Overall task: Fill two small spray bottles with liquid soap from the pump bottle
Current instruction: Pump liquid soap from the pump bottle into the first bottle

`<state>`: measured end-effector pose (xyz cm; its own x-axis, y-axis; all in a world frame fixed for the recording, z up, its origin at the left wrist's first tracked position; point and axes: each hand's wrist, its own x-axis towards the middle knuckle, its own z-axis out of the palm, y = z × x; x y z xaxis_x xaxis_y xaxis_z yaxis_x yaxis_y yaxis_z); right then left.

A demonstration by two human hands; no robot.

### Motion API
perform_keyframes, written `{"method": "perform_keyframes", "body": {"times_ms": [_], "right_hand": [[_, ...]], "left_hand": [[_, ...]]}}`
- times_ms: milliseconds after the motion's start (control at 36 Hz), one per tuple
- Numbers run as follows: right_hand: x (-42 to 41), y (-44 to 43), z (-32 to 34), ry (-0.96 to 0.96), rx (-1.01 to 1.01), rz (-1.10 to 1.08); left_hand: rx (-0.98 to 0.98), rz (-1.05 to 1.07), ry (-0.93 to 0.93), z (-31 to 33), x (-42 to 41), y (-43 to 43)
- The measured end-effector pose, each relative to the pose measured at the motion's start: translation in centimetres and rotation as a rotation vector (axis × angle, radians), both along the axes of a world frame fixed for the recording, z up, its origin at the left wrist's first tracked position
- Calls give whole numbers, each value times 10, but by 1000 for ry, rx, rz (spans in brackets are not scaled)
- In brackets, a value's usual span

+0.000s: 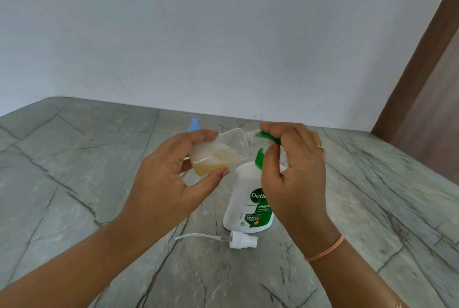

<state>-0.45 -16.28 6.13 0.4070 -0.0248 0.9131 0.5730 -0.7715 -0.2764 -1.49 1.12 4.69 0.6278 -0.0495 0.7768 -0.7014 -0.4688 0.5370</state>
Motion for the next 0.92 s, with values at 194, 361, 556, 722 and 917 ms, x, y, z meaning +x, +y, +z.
{"method": "perform_keyframes", "body": {"times_ms": [194, 361, 556, 722, 917], "right_hand": [[3, 2, -9, -65, -3, -6], [5, 3, -12, -54, 3, 3], [0, 0, 3, 12, 22, 16], [-3, 2, 3, -11, -1, 7], [5, 3, -11, -103, 29, 31]], "left_hand": [[8, -1, 7, -1, 0, 0], [23, 23, 30, -2, 1, 0], [-12, -4, 21, -1, 1, 0], [11, 8, 3, 0, 0, 0], [32, 16, -10, 0, 0, 1]]}}
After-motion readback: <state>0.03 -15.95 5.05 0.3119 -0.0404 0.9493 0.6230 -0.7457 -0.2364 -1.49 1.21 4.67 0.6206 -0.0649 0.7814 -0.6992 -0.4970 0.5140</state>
